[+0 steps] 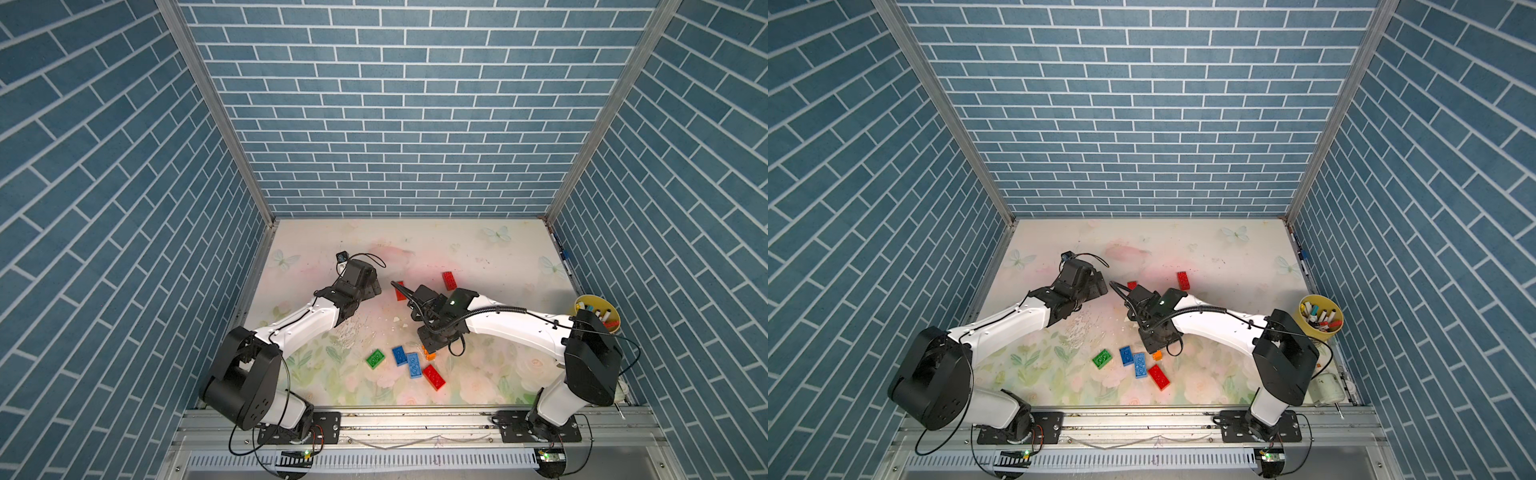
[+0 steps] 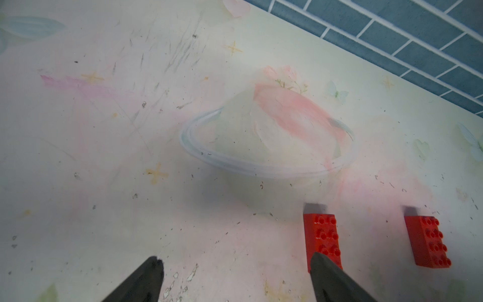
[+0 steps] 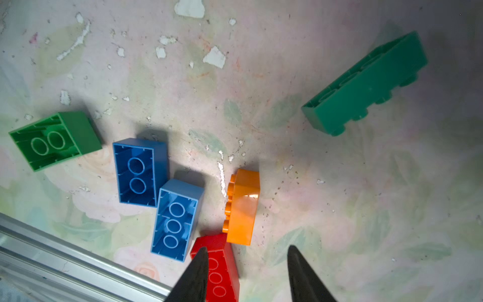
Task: Assemble a rectangle with lego
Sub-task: Pick up the lego brick from the center of the board.
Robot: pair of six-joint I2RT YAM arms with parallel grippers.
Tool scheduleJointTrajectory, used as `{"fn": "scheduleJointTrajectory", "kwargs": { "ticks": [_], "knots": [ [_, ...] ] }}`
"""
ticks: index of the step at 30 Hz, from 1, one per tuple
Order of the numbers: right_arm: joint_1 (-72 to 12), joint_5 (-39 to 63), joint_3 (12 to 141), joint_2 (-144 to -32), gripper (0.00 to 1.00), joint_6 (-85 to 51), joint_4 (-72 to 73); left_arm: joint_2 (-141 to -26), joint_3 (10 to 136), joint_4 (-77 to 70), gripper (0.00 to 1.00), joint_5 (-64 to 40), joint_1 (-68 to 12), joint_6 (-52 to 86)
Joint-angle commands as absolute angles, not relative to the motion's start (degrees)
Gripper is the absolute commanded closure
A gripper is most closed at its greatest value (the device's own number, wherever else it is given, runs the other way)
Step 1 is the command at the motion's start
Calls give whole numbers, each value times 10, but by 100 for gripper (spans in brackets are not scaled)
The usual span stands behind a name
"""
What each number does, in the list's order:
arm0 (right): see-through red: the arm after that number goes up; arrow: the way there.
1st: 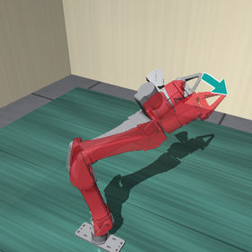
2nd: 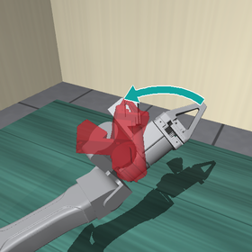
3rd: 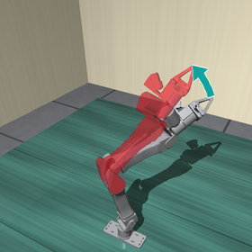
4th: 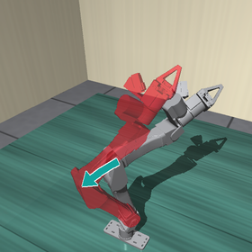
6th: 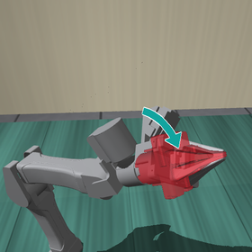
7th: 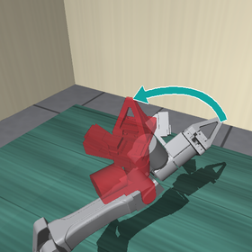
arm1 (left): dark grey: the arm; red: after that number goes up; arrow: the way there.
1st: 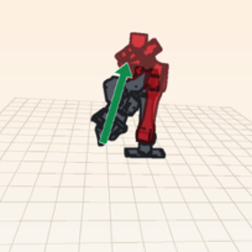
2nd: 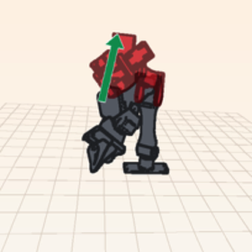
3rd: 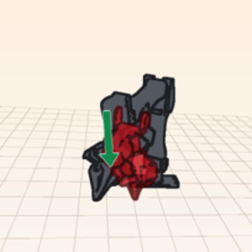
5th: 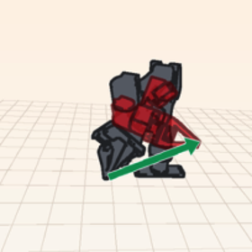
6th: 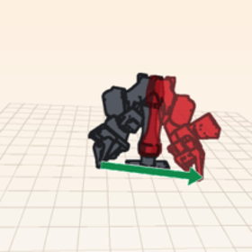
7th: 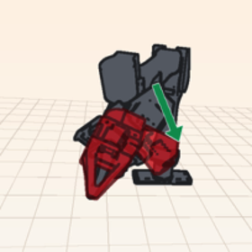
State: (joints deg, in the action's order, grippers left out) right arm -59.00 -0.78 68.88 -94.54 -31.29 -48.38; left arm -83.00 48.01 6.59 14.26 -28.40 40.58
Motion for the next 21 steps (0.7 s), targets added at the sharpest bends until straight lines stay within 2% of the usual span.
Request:
{"fn": "scheduleJointTrajectory", "kwargs": {
  "ticks": [1, 11, 18, 21],
  "knots": [
    [-594, -6, 679, -965, 52, -352, -486, -815, 467, 52, 7, 134, -283, 417],
    [-597, 13, 685, -1026, 56, -342, -459, -807, 454, 55, 7, 143, -283, 423],
    [-595, -10, 703, -1040, 75, -336, -453, -810, 458, 59, 7, 147, -283, 422],
    [-584, -26, 720, -1032, 75, -327, -455, -811, 458, 59, 8, 147, -282, 423]
  ]
}}
